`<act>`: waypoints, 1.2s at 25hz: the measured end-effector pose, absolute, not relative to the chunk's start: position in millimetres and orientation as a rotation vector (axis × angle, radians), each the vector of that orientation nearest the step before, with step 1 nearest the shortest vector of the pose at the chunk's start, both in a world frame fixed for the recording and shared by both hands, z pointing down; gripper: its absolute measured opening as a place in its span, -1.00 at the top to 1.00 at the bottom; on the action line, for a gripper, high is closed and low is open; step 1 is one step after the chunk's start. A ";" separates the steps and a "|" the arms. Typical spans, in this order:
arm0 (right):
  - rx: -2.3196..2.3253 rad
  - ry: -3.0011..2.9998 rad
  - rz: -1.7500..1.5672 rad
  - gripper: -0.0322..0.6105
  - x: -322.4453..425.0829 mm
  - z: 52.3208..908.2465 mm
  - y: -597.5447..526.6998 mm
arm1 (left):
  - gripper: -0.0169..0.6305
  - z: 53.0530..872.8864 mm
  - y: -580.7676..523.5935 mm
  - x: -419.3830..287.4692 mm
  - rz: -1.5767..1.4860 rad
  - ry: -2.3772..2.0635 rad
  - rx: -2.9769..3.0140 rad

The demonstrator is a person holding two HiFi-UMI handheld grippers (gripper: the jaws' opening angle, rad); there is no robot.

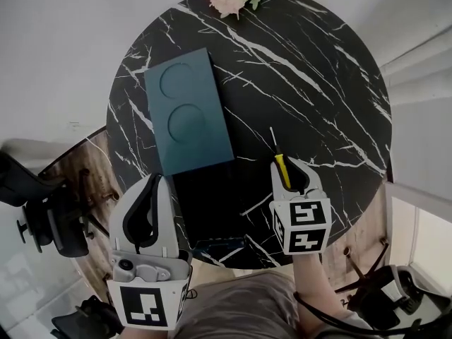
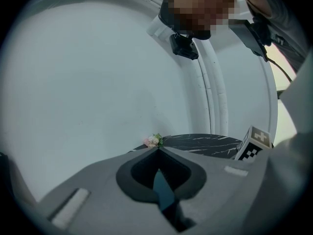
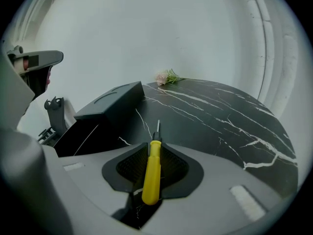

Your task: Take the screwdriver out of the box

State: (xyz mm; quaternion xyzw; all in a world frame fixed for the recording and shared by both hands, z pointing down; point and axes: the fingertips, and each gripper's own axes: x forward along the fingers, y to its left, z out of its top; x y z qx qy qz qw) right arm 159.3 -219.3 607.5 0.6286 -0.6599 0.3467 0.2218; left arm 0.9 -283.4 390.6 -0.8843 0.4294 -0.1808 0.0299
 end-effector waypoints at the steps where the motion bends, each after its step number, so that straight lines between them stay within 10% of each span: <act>1: 1.733 -1.828 0.955 0.56 158.3 606.6 -219.4 | 0.95 389.8 -283.5 0.7 -0.556 1.324 -2.727; 30: 2.116 -2.209 -0.002 0.82 110.5 245.3 -228.0 | 0.95 221.2 -262.7 -49.6 0.005 1.310 -2.663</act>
